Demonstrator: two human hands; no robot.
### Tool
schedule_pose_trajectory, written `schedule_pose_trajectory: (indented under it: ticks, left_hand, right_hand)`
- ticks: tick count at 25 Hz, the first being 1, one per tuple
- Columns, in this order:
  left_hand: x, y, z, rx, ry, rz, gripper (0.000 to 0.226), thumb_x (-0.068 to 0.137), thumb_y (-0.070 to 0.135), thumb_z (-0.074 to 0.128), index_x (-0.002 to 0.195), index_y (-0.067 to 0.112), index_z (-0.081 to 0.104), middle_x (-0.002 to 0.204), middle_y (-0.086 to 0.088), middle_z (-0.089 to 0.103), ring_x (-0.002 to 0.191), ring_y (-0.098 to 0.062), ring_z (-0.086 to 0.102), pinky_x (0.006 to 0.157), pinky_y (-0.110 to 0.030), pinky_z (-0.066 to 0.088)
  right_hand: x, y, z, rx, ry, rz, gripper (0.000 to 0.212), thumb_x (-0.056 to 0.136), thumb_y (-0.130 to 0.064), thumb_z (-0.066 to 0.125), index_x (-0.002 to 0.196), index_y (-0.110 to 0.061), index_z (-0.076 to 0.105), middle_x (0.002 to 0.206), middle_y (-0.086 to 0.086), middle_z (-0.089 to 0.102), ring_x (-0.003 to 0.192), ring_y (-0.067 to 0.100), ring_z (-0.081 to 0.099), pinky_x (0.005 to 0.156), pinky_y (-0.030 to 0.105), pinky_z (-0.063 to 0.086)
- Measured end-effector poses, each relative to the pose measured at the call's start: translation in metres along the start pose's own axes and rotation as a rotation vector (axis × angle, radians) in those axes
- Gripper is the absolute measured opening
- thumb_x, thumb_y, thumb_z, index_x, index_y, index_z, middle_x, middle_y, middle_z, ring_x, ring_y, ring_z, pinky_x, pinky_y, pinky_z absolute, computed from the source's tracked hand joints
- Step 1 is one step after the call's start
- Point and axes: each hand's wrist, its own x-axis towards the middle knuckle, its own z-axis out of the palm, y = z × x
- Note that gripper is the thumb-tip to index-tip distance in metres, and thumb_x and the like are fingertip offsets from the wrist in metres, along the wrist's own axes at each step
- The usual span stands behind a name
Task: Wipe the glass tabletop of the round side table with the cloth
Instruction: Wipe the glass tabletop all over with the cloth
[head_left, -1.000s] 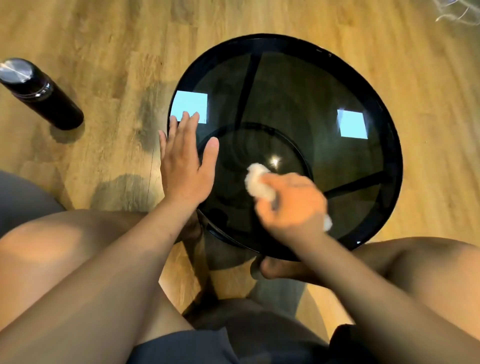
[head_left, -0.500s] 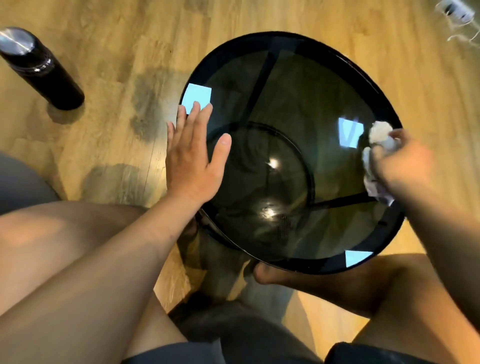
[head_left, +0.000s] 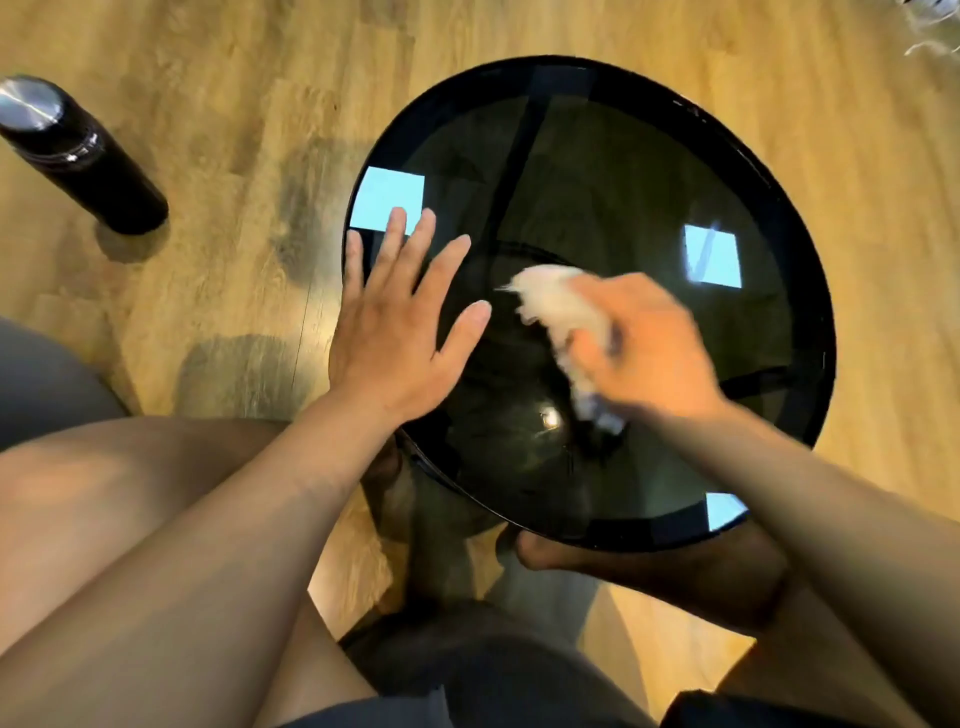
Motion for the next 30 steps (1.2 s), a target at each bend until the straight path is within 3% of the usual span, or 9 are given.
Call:
schedule_pose_trajectory:
  ticks: [3, 6, 12, 16, 20, 22, 26, 28, 30]
  left_hand:
    - [0.0, -0.004, 0.002, -0.068, -0.009, -0.089, 0.064, 0.095, 0.057, 0.025, 0.148, 0.023, 0.036, 0.161, -0.007, 0.026, 0.152, -0.025, 0.011, 0.123, -0.048, 0.004]
    - [0.0, -0.005, 0.0, -0.124, 0.007, -0.105, 0.064, 0.095, 0.056, 0.026, 0.148, 0.021, 0.037, 0.16, -0.007, 0.029, 0.151, -0.025, 0.013, 0.123, -0.047, 0.006]
    - [0.0, -0.004, 0.003, -0.195, 0.031, -0.112, 0.064, 0.095, 0.054, 0.029, 0.148, 0.02, 0.038, 0.159, -0.006, 0.031, 0.151, -0.025, 0.016, 0.124, -0.044, 0.007]
    - [0.0, -0.009, 0.004, -0.196, 0.054, -0.123, 0.062, 0.096, 0.053, 0.03, 0.147, 0.02, 0.038, 0.158, -0.006, 0.032, 0.15, -0.025, 0.018, 0.124, -0.044, 0.008]
    - [-0.001, -0.006, 0.003, -0.211, 0.049, -0.126, 0.062, 0.095, 0.053, 0.03, 0.147, 0.021, 0.038, 0.158, -0.005, 0.033, 0.15, -0.024, 0.018, 0.124, -0.044, 0.009]
    - [0.0, -0.006, 0.002, -0.203, 0.043, -0.132, 0.062, 0.095, 0.054, 0.03, 0.147, 0.021, 0.038, 0.158, -0.005, 0.033, 0.15, -0.024, 0.017, 0.124, -0.045, 0.008]
    - [-0.001, -0.004, 0.001, -0.199, 0.036, -0.138, 0.064, 0.094, 0.056, 0.028, 0.147, 0.022, 0.037, 0.159, -0.004, 0.032, 0.151, -0.022, 0.016, 0.123, -0.045, 0.009]
    - [-0.001, -0.003, 0.0, -0.215, 0.054, -0.148, 0.063, 0.095, 0.055, 0.03, 0.147, 0.02, 0.038, 0.158, -0.004, 0.033, 0.15, -0.02, 0.017, 0.123, -0.045, 0.01]
    - [-0.001, -0.002, 0.0, -0.218, 0.056, -0.159, 0.063, 0.095, 0.055, 0.031, 0.147, 0.021, 0.039, 0.157, -0.004, 0.034, 0.15, -0.02, 0.017, 0.123, -0.046, 0.011]
  right_hand:
    - [0.009, 0.102, -0.048, -0.268, 0.171, 0.307, 0.047, 0.083, -0.048, 0.051, 0.122, -0.024, 0.061, 0.106, 0.014, 0.064, 0.097, 0.032, 0.063, 0.084, 0.041, 0.052]
    - [0.028, 0.134, -0.055, -0.184, 0.398, 0.546, 0.048, 0.083, -0.043, 0.049, 0.122, -0.019, 0.061, 0.101, 0.007, 0.068, 0.094, 0.025, 0.066, 0.09, 0.045, 0.053]
    - [0.017, 0.097, -0.009, -0.218, 0.136, 0.544, 0.046, 0.089, -0.056, 0.051, 0.126, -0.03, 0.056, 0.147, 0.014, 0.041, 0.137, 0.036, 0.034, 0.11, 0.046, 0.026]
    - [0.005, 0.121, -0.048, 0.228, 0.31, 0.717, 0.047, 0.086, -0.057, 0.06, 0.121, -0.025, 0.063, 0.113, -0.005, 0.066, 0.107, 0.014, 0.063, 0.092, 0.027, 0.046]
    - [0.008, 0.101, -0.06, 0.383, 0.449, 0.816, 0.02, 0.083, -0.034, 0.065, 0.095, -0.02, 0.073, 0.092, -0.004, 0.07, 0.078, 0.006, 0.065, 0.076, 0.031, 0.055]
    - [0.02, 0.07, -0.068, 0.59, 0.538, 0.707, 0.011, 0.082, -0.017, 0.06, 0.083, -0.024, 0.068, 0.081, -0.007, 0.063, 0.065, 0.0, 0.056, 0.066, 0.024, 0.048]
    - [0.04, -0.01, -0.076, 1.011, 0.489, 0.43, 0.032, 0.084, 0.006, 0.051, 0.084, -0.022, 0.067, 0.084, 0.001, 0.063, 0.048, 0.004, 0.05, 0.042, 0.019, 0.041]
    - [0.044, -0.029, -0.075, 1.199, 0.457, 0.436, 0.034, 0.085, 0.011, 0.049, 0.08, -0.017, 0.068, 0.082, 0.002, 0.064, 0.05, 0.006, 0.052, 0.044, 0.02, 0.041]
    - [0.04, -0.022, -0.067, 1.091, 0.454, 0.5, 0.034, 0.087, 0.007, 0.051, 0.08, -0.02, 0.07, 0.075, 0.002, 0.062, 0.048, 0.008, 0.052, 0.045, 0.021, 0.042]
